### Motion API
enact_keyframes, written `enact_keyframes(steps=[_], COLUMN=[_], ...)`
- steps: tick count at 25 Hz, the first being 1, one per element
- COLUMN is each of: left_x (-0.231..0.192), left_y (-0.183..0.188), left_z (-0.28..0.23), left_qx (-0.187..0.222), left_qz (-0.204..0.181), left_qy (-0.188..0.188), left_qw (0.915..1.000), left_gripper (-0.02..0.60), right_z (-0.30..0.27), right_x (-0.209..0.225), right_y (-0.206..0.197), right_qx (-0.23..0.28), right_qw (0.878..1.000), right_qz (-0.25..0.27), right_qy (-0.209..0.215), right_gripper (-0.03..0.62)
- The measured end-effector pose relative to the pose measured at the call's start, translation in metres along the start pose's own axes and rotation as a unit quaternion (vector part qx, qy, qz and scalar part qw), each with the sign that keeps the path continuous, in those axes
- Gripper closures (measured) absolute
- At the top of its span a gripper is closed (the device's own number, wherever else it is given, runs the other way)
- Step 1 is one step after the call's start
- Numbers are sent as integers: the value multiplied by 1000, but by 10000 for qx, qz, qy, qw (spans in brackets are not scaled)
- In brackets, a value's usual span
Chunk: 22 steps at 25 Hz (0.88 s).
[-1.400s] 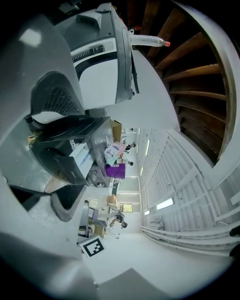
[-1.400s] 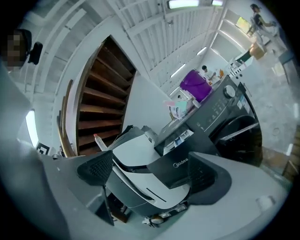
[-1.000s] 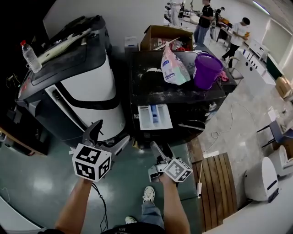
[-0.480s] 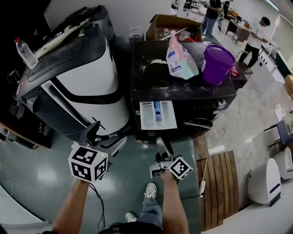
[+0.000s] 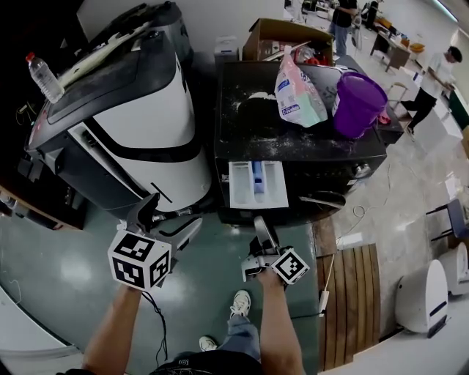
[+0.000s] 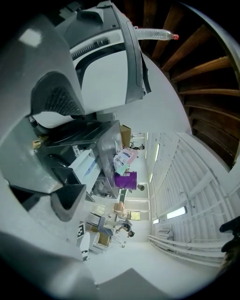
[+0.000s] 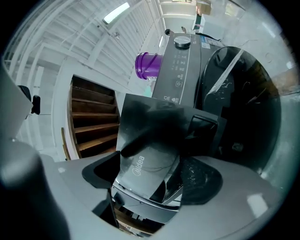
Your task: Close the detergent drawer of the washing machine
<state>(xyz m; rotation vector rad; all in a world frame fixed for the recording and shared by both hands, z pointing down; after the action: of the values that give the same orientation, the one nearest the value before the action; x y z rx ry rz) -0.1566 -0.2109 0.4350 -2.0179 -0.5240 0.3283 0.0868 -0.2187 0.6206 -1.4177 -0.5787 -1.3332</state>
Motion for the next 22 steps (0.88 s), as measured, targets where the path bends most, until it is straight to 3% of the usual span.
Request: enact_keyframes(steps=[22], left_x=[10], left_y=[16], left_z=[-14], left_qx=[159], left_qz=[192], left_qy=[270], left_qw=[9993], left_gripper=[140], right_z=[-18], right_x=[3], right_y=[3], right_qx=[-489], right_qw=[9984], right_qz=[-265], right_qy=[40], right_gripper=[200])
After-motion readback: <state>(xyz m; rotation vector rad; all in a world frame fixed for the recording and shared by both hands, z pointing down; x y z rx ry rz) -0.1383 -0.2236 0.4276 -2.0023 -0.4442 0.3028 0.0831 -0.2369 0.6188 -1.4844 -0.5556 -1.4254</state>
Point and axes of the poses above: the fingertips, and each gripper's own axes: z backward along the fingers, x to its right, y out of its top, the point moved 7 cm from there along z, backward along the fingers, and after that the axes turned 2 degrees about z, right-handed, at the moved point
